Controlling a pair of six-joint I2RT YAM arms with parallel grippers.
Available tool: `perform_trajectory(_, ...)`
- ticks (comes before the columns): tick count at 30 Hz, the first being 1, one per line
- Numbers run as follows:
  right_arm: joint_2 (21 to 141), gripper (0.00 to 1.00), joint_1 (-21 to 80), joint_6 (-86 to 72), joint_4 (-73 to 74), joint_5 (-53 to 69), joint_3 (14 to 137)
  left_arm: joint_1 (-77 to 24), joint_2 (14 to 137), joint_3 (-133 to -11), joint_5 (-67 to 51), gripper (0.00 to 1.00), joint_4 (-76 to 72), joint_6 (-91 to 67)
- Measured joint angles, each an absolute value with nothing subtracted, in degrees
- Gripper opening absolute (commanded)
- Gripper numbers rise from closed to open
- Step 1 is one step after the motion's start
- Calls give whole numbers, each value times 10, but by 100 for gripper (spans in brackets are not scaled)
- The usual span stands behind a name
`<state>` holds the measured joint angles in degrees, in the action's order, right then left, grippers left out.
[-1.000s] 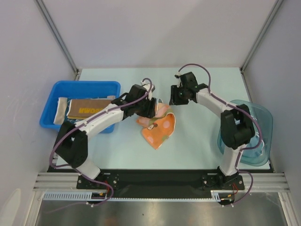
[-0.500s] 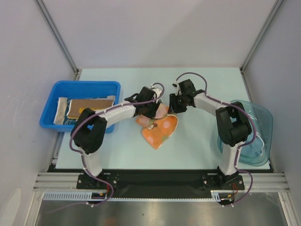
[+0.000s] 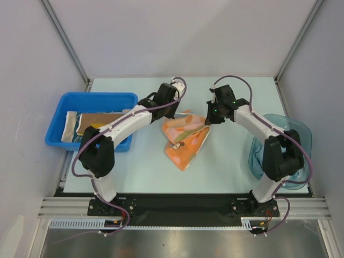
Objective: Fold and stack the towels
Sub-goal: Flatten out the crumpled towel
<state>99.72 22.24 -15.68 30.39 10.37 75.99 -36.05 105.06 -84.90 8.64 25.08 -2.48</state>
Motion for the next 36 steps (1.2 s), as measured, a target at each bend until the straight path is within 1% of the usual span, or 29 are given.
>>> perform_trajectory(2, 950, 8, 222, -166, 326, 81, 748, -356, 1022, -859, 86, 0, 263, -25)
perform_trajectory(3, 920, 16, 227, -172, 329, 73, 731, -354, 1010, -863, 87, 0, 265, -25)
perform_trajectory(4, 888, 39, 238, -181, 331, 67, 707, -351, 996, -864, 88, 0, 267, -25)
perform_trajectory(5, 861, 46, 249, -187, 335, 66, 685, -349, 988, -864, 89, 0, 268, -25)
perform_trajectory(7, 804, 54, 286, -200, 345, 69, 634, -345, 972, -856, 88, 0, 266, -25)
perform_trajectory(10, 758, 59, 320, -210, 354, 83, 581, -336, 960, -824, 75, 0, 255, -27)
perform_trajectory(12, 751, 57, 313, -205, 350, 84, 573, -323, 961, -802, 54, 0, 253, -31)
perform_trajectory(15, 766, 51, 288, -181, 301, 87, 580, -294, 972, -795, 21, 1, 256, -35)
perform_trajectory(16, 782, 47, 280, -169, 279, 91, 588, -283, 977, -796, 8, 0, 253, -36)
perform_trajectory(22, 940, 42, 258, -77, 178, 135, 693, -243, 1011, -812, -58, 0, 247, -43)
perform_trajectory(24, 969, 41, 261, -63, 160, 158, 709, -239, 1028, -834, -79, 0, 253, -48)
perform_trajectory(27, 971, 38, 283, -50, 132, 173, 696, -238, 1059, -888, -101, 0, 267, -61)
perform_trajectory(29, 969, 40, 314, -44, 109, 164, 683, -237, 1077, -929, -126, 0, 277, -74)
perform_trajectory(32, 967, 50, 357, -41, 79, 150, 663, -236, 1091, -964, -181, 0, 274, -92)
perform_trajectory(33, 965, 56, 363, -38, 68, 152, 655, -236, 1091, -969, -208, 0, 271, -98)
perform_trajectory(36, 943, 61, 349, -24, 29, 178, 621, -235, 1091, -969, -298, 0, 248, -111)
